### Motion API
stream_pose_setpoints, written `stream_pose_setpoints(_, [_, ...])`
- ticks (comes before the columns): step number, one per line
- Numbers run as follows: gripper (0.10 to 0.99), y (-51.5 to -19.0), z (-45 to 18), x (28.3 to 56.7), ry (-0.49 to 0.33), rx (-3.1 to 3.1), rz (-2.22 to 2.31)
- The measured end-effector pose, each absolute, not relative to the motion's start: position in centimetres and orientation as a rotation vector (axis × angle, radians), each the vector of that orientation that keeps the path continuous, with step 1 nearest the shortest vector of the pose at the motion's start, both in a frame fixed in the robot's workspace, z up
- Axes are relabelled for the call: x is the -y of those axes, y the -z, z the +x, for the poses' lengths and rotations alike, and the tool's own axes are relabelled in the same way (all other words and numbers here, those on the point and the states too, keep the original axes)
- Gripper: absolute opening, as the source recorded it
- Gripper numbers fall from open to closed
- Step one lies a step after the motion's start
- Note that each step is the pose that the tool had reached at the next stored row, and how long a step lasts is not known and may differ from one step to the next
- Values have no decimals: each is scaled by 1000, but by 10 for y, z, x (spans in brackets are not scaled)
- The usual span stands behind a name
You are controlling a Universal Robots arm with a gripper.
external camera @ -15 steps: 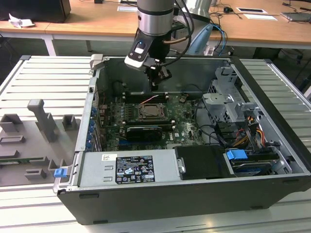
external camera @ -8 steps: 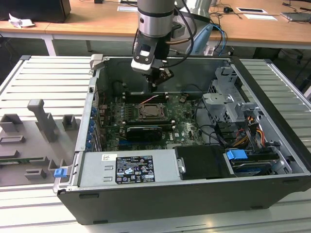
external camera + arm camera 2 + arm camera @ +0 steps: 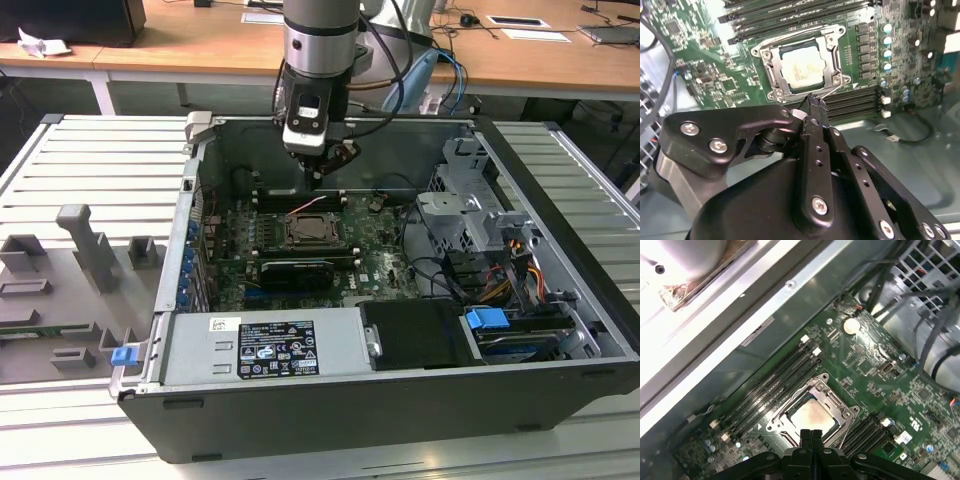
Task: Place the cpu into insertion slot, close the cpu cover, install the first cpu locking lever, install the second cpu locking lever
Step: 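Install the first cpu locking lever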
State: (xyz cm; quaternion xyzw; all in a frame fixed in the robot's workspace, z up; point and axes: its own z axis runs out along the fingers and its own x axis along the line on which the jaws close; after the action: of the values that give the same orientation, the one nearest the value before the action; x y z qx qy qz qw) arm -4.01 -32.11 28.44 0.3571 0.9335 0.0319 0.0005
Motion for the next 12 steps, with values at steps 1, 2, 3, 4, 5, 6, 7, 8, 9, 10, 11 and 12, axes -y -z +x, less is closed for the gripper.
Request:
stream_pose_setpoints(1, [106, -284, -40, 321, -100, -2941, 1098])
stream_pose_setpoints(2, [106, -284, -40, 321, -100, -2950, 1075])
stream_pose_setpoints(3, [106, -284, -40, 321, -100, -2963, 1042])
stream_pose_setpoints(4, [106, -284, -40, 321, -100, -2970, 1022])
stream_pose_setpoints(5, [106, -284, -40, 321, -100, -2982, 989])
stream_pose_setpoints(6, [106, -284, -40, 321, -100, -2990, 966])
stream_pose_setpoints(7, [106, -284, -40, 321, -100, -2999, 941])
stream_pose_setpoints(8, [106, -284, -40, 321, -100, -3009, 911])
stream_pose_setpoints(9, [106, -284, -40, 321, -100, -3016, 889])
stream_pose_setpoints(10, [106, -284, -40, 321, -100, -3028, 849])
stream_pose_setpoints(11, [106, -284, -40, 321, -100, -3035, 825])
stream_pose_setpoints(12, [106, -284, -40, 321, -100, -3042, 802])
